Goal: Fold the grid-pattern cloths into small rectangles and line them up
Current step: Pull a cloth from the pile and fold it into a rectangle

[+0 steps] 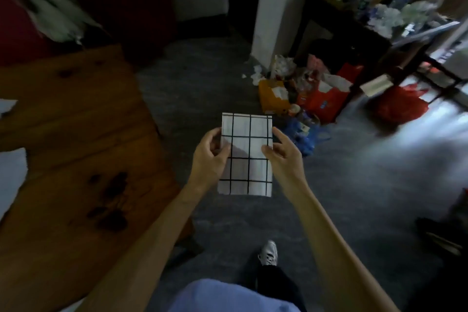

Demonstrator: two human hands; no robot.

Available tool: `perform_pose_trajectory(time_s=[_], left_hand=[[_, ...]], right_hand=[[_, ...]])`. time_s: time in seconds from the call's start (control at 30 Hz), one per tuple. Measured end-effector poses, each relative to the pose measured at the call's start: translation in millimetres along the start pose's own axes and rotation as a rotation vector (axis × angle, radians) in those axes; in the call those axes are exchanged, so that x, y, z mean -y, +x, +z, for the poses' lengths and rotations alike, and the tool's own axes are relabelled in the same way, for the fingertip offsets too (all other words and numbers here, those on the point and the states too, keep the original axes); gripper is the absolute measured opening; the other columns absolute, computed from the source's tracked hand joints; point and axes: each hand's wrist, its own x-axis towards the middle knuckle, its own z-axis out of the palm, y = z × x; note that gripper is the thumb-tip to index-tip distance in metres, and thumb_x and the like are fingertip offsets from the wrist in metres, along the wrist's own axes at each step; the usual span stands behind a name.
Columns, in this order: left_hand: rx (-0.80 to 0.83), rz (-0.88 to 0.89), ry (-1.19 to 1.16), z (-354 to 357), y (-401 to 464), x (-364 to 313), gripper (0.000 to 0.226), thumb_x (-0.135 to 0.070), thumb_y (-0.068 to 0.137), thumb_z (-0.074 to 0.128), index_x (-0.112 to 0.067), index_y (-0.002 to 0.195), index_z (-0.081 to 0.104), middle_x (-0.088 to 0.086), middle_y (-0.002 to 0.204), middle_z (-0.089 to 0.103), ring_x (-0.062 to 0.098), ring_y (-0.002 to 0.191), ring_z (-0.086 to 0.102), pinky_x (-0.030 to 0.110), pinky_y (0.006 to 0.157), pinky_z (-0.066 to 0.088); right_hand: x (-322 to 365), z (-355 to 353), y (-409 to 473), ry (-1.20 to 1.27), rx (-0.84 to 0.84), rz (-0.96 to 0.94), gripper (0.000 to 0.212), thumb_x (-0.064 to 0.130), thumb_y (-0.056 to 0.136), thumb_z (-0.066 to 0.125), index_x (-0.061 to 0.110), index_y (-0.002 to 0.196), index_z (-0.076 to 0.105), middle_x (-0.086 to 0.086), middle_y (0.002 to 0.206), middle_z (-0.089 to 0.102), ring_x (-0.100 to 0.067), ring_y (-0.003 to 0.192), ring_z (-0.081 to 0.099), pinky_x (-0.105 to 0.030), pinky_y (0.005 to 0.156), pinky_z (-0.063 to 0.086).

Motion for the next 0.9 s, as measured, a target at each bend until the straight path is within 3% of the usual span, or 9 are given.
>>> perform_pose_trajectory(time_s=[0.1,0.2,0.27,0.4,0.47,0.57,0.63,0.73,0.9], left_hand=[[-0.144,-0.025,0.018,4,22,-16,0.048,-0.026,0.092,0.059,-0.022,0.137,0.042,0.0,0.122,0.06,0.008,0.105,0.06,0.029,0.088,0.054],[-0.302,-0.057,0.082,-2,32,-23,0.052,-0.03,0.091,0.061,-0.022,0.138,0.042,0.0,0.133,0.054,0.011,0.119,0.053,0.036,0.098,0.049],[-0.424,-0.083,0.109,-7,33,-27,0.051,-0.029,0.092,0.06,-0.023,0.139,0.042,-0.004,0.136,0.05,0.008,0.121,0.047,0.03,0.099,0.045],[-0.62,-0.198,0.115,-20,22,-25,0.049,-0.026,0.095,0.054,-0.019,0.141,0.039,-0.017,0.123,0.041,-0.002,0.114,0.039,0.019,0.091,0.035],[-0.704,-0.236,0.074,-30,19,-19,0.042,-0.025,0.096,0.053,-0.018,0.137,0.043,-0.016,0.119,0.047,0.002,0.112,0.047,0.017,0.087,0.038],[-0.831,-0.308,0.015,-48,17,-5,0.036,-0.02,0.096,0.053,-0.022,0.131,0.047,-0.019,0.108,0.053,-0.003,0.094,0.053,0.011,0.074,0.04],[-0.884,-0.346,-0.063,-61,18,8,0.037,-0.017,0.095,0.053,-0.025,0.13,0.047,-0.022,0.104,0.053,0.0,0.096,0.056,0.019,0.078,0.049],[-0.929,-0.403,-0.19,-80,25,32,0.042,-0.016,0.094,0.054,-0.023,0.135,0.044,-0.009,0.117,0.057,0.011,0.104,0.061,0.035,0.082,0.057],[-1.049,-0.488,-0.304,-100,34,76,0.037,-0.017,0.094,0.053,-0.023,0.13,0.05,-0.01,0.114,0.061,0.004,0.1,0.062,0.026,0.077,0.055]], right_hand=[[16,0,52,-0.053,0.173,-0.005,0.06,0.013,0.09,0.062,0.027,0.143,0.038,0.003,0.108,0.066,0.001,0.089,0.064,-0.01,0.063,0.05],[34,11,92,-0.113,0.348,-0.05,0.06,0.015,0.089,0.063,0.029,0.142,0.039,0.008,0.106,0.068,0.0,0.091,0.066,-0.015,0.068,0.052],[43,27,114,-0.16,0.478,-0.081,0.062,0.016,0.089,0.064,0.029,0.143,0.038,0.011,0.104,0.067,0.003,0.089,0.065,-0.014,0.068,0.05],[46,70,128,-0.23,0.745,-0.113,0.065,0.019,0.089,0.064,0.027,0.145,0.032,0.006,0.113,0.063,-0.004,0.097,0.064,-0.024,0.081,0.053],[44,95,135,-0.284,0.884,-0.131,0.067,0.021,0.09,0.062,0.025,0.147,0.028,0.001,0.122,0.06,-0.007,0.105,0.061,-0.028,0.088,0.052],[39,136,138,-0.356,1.07,-0.17,0.067,0.022,0.091,0.061,0.02,0.149,0.027,-0.005,0.134,0.055,-0.013,0.116,0.056,-0.035,0.098,0.049],[34,162,140,-0.394,1.148,-0.199,0.067,0.027,0.091,0.061,0.022,0.148,0.028,-0.005,0.136,0.053,-0.015,0.12,0.054,-0.04,0.1,0.049],[28,197,144,-0.446,1.217,-0.185,0.064,0.029,0.09,0.061,0.025,0.147,0.031,-0.005,0.136,0.053,-0.018,0.121,0.053,-0.043,0.098,0.05],[12,255,146,-0.55,1.312,-0.112,0.058,0.02,0.094,0.057,0.024,0.146,0.032,-0.007,0.134,0.052,-0.019,0.115,0.057,-0.043,0.093,0.053]])
